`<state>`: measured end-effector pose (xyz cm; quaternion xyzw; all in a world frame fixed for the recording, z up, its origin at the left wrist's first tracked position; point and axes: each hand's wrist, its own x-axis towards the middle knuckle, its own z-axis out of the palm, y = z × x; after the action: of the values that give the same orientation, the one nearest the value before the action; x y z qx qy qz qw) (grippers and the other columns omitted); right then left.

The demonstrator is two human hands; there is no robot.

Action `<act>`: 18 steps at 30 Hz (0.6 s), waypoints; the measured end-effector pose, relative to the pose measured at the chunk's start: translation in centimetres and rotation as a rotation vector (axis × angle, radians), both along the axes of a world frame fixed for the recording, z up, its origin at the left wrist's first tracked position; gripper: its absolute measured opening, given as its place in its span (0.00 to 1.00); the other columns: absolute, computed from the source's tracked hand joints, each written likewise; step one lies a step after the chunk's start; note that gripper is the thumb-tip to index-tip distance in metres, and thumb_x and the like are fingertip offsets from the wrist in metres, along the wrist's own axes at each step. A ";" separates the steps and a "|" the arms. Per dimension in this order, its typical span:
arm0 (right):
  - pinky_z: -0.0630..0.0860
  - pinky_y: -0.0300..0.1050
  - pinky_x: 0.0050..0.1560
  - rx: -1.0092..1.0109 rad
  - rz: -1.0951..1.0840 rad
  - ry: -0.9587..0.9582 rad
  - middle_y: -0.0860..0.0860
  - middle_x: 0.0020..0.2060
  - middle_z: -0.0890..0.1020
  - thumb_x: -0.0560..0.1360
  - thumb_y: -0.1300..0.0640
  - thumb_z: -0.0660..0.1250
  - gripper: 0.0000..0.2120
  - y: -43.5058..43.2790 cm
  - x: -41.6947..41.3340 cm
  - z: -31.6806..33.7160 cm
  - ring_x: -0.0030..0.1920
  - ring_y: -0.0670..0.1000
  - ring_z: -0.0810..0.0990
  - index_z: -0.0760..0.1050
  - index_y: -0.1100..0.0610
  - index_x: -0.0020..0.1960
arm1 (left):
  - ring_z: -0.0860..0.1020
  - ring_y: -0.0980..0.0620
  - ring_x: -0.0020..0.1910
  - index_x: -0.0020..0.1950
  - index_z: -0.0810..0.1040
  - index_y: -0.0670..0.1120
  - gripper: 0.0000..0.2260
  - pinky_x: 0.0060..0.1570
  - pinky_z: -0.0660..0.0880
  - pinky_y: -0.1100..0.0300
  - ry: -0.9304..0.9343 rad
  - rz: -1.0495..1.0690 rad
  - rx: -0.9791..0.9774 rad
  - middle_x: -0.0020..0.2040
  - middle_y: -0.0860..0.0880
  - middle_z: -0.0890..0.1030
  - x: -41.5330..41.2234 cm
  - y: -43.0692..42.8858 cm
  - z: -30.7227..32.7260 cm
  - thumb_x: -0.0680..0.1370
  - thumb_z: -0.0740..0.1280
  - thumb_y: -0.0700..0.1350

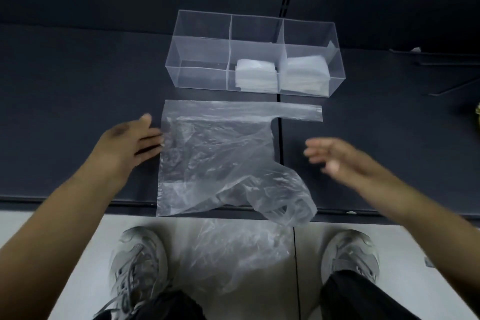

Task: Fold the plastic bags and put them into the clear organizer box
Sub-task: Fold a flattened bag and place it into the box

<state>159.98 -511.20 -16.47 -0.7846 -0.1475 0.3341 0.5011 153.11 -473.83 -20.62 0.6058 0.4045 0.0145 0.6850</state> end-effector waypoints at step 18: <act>0.70 0.45 0.32 -0.523 -0.450 -0.568 0.48 0.33 0.77 0.73 0.39 0.62 0.14 -1.2 -4.6 -5.3 0.33 0.52 0.76 0.65 0.47 0.50 | 0.54 0.45 0.77 0.77 0.57 0.39 0.35 0.73 0.54 0.42 0.213 -0.954 1.450 0.77 0.43 0.56 -7.4 -7.0 -3.8 0.80 0.41 0.63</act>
<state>155.34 -512.41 -21.77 -0.9581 -0.0157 0.0141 0.2857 145.72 -480.83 -24.41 0.9950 0.0607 -0.0766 0.0224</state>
